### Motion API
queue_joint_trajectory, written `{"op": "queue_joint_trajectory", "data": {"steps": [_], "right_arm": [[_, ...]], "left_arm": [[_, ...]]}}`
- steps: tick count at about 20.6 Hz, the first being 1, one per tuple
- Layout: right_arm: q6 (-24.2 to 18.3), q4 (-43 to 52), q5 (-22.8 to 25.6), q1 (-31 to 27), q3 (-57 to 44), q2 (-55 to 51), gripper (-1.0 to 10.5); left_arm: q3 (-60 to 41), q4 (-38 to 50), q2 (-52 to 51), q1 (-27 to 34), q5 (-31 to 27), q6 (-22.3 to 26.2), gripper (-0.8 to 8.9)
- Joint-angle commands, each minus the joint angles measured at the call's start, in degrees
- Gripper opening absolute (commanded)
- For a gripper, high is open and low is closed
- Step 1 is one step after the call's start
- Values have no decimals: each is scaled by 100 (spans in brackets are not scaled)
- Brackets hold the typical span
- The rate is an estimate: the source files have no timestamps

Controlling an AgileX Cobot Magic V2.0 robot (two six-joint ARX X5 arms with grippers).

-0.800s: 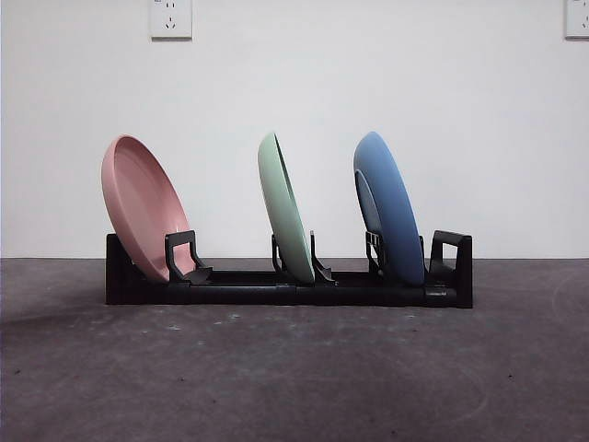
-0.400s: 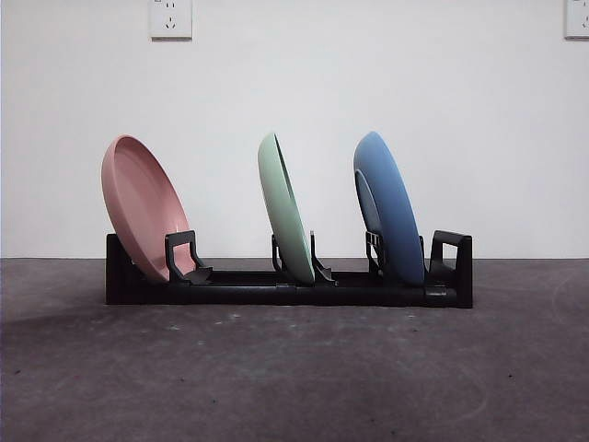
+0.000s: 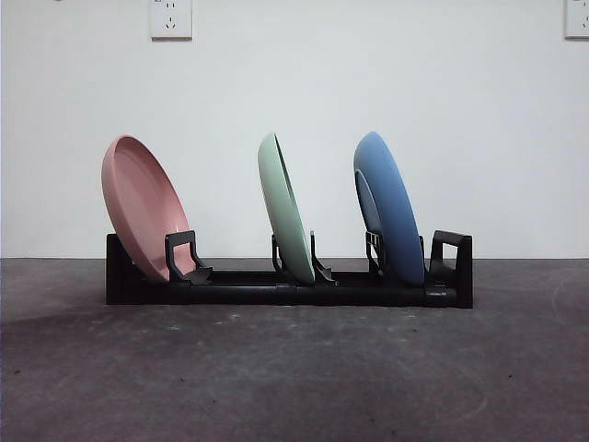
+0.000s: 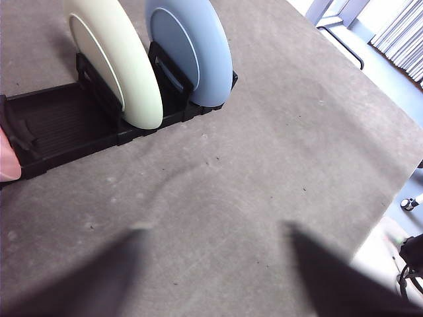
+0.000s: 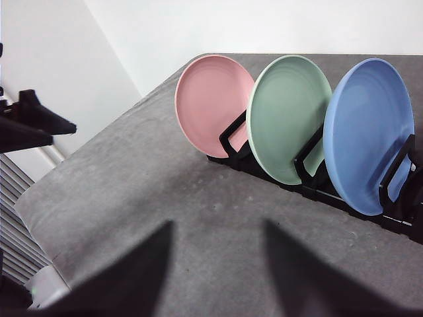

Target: Place the plate

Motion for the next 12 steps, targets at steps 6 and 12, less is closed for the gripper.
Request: {"op": "queue_joint_trajectory", "data": {"steps": [6, 12], "right_arm": [[199, 42, 107, 105, 77, 26, 525], [442, 179, 98, 389, 153, 973, 525]], "left_arm": [[129, 52, 33, -50, 31, 50, 536], [129, 42, -11, -59, 31, 31, 531]]}}
